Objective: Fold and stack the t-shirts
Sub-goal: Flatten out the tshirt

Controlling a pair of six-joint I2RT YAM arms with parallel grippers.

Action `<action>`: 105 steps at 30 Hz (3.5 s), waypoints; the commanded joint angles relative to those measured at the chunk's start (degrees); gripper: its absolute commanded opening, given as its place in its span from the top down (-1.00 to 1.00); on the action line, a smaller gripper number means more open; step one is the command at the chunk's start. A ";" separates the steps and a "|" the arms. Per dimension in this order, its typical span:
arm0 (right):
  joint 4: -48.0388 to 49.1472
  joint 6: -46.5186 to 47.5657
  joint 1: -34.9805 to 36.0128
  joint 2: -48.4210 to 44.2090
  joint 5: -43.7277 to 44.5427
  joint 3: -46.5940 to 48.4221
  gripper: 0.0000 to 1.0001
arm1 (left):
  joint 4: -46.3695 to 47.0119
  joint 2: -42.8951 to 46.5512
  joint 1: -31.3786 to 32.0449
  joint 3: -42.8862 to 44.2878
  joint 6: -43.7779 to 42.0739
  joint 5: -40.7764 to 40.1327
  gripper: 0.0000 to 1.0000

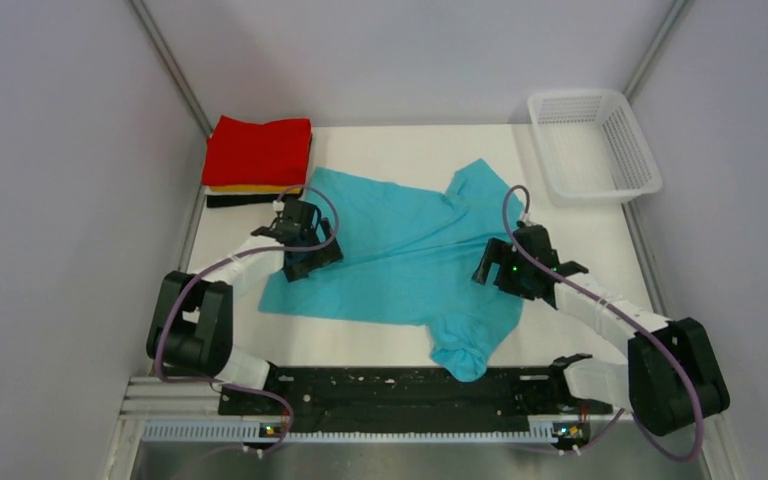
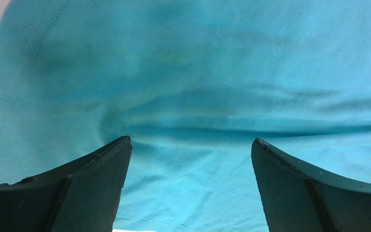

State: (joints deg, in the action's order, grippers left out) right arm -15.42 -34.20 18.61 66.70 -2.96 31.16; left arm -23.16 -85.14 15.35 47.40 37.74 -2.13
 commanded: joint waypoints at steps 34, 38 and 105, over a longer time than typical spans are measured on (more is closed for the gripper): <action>-9.58 -2.62 -0.96 8.47 14.30 15.19 -0.97 | -3.43 -2.40 0.11 11.26 -3.43 1.70 -0.98; -3.97 0.29 -3.01 17.68 13.91 18.74 -0.97 | -2.60 -7.44 0.11 14.99 -4.13 1.57 -0.97; -12.30 5.56 26.78 -7.60 -13.21 -1.37 -0.88 | 1.99 8.88 -0.50 -8.32 3.48 -1.32 -0.97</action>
State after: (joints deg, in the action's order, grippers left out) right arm -29.30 -29.56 44.12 58.65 -13.39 29.98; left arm -23.75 -75.96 14.94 38.06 41.60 -3.66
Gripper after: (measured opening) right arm 0.943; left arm 0.986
